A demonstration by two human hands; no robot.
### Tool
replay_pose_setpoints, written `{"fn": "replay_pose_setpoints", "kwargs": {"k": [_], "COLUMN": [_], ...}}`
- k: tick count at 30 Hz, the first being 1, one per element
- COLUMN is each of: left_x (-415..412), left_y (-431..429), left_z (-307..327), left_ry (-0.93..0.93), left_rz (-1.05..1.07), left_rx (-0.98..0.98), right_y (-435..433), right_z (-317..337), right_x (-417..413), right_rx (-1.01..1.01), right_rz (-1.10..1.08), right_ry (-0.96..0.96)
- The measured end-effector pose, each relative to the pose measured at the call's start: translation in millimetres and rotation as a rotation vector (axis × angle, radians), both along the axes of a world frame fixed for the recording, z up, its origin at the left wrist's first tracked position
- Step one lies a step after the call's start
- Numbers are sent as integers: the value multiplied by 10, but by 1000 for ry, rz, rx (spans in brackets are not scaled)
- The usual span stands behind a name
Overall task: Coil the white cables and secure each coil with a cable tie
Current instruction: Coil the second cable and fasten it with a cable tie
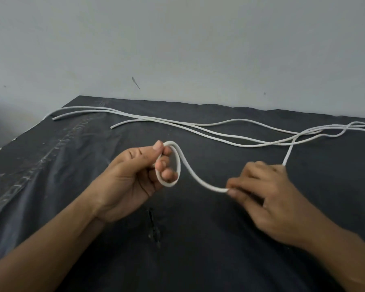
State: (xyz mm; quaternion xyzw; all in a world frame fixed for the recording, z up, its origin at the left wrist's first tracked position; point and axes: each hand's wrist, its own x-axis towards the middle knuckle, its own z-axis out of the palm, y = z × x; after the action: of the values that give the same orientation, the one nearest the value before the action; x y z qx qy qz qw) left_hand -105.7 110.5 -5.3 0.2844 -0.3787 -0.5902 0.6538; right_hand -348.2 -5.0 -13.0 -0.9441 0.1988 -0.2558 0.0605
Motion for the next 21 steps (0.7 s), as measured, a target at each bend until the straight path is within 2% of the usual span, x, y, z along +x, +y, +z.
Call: {"fn": "replay_pose_setpoints", "kwargs": {"k": [4, 7, 9, 13, 16, 21], "left_x": [-108, -233, -297, -321, -332, -354], "left_y": [-25, -11, -7, -3, 10, 0], "left_z": [-57, -117, -130, -94, -72, -13], "left_ry": [-52, -198, -298, -567, -777, -952], "left_rz": [185, 182, 173, 220, 178, 110], "left_rx": [104, 137, 129, 78, 25, -39], "right_y": [262, 345, 350, 302, 237, 82], "right_z": [-51, -85, -87, -93, -57, 46], "right_x": [157, 228, 235, 241, 223, 123], "right_rx": [48, 83, 88, -121, -233, -186], "right_rz": [210, 294, 307, 211, 97, -26], "right_ry": [40, -6, -109, -329, -380, -433]}}
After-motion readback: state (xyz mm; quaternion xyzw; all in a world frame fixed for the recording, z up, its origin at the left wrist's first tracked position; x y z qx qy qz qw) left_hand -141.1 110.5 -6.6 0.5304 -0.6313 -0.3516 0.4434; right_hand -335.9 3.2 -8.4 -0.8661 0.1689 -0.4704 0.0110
